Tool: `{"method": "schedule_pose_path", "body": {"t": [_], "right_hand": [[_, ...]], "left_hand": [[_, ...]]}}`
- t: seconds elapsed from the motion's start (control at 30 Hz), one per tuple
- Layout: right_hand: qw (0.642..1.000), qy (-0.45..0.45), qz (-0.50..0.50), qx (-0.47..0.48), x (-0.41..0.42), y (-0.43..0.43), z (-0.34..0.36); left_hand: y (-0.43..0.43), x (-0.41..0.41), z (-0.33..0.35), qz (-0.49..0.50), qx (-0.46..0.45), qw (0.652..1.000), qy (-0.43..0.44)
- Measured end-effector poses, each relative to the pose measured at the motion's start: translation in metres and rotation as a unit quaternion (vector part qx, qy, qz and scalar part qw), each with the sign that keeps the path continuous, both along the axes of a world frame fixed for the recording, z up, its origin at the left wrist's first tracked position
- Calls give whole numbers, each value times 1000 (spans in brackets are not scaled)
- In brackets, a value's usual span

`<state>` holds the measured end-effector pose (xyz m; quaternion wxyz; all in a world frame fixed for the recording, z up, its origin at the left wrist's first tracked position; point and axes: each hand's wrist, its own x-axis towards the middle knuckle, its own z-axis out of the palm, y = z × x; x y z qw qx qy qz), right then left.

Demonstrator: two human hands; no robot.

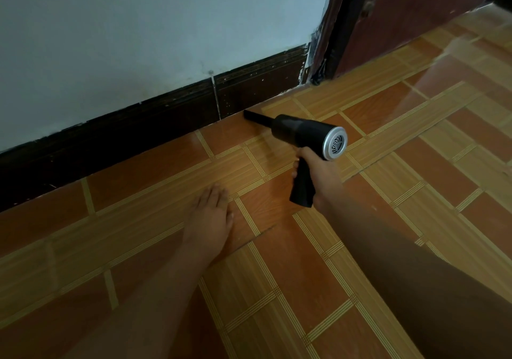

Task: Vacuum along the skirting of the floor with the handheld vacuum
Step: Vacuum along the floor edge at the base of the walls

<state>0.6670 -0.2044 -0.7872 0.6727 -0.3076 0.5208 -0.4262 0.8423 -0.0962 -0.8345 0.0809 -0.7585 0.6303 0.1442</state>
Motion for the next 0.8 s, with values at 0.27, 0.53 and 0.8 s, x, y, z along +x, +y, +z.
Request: {"method": "schedule_pose_path", "body": {"t": [0.27, 0.53, 0.8], "right_hand": [[1000, 16, -23, 0, 8, 1, 6], [1000, 9, -15, 2, 27, 17, 6], [1000, 14, 6, 4, 43, 33, 9]], "left_hand": [[20, 22, 5, 29, 12, 999, 16], [41, 38, 10, 51, 21, 998, 10], [58, 52, 10, 60, 26, 998, 2]]}}
